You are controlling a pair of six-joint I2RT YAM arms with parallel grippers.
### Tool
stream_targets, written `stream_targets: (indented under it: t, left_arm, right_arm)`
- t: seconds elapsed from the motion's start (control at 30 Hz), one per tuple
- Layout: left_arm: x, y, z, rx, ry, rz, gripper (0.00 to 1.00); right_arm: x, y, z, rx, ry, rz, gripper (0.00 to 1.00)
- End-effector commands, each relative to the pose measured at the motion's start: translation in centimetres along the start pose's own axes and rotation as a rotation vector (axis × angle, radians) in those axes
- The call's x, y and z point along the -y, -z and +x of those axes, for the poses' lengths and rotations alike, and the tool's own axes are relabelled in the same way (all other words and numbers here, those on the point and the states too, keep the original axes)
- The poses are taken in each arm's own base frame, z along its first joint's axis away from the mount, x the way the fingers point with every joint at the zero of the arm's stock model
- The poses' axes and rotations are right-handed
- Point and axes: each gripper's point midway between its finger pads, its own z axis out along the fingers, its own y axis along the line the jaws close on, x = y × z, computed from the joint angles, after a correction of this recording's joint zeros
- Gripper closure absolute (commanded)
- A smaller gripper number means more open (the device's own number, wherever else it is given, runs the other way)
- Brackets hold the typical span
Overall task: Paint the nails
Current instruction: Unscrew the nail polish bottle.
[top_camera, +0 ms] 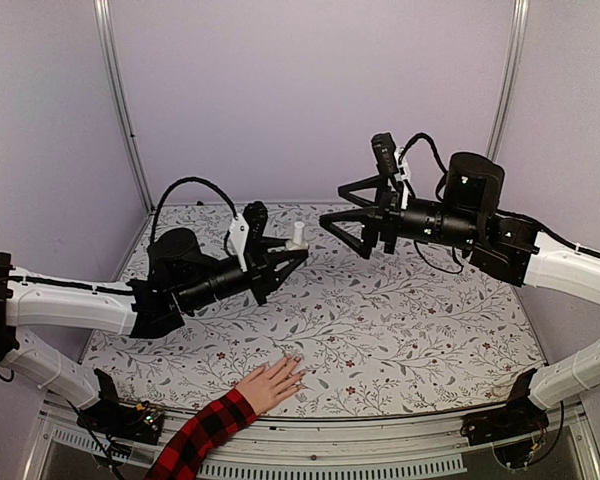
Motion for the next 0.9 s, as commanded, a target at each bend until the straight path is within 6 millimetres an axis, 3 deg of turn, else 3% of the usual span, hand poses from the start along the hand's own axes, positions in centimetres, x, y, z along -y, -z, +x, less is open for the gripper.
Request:
stream_targets:
  t: [0.0, 0.13, 0.67, 0.87]
  left_arm:
    - [-0.7, -0.9, -0.3, -0.001, -0.023, -0.069, 1.00]
    - [-1.2, -1.6, -0.1, -0.013, -0.028, -0.120, 1.00]
    - [-1.2, -3.7, 1.2, -0.051, -0.038, -0.188, 1.00]
    - [-1.3, -4.0, 1.5, -0.070, -0.045, -0.207, 1.00]
  right_arm:
    - [3.0, -0.2, -0.5, 0.017, -0.098, 0.154, 0.01]
    - [3.5, -0.9, 0.5, 0.004, -0.162, 0.164, 0.01]
    - [4.7, -4.1, 4.2, -0.123, -0.304, 0.170, 0.24]
    - [5.4, -4.6, 5.1, -0.148, -0.321, 0.200, 0.41]
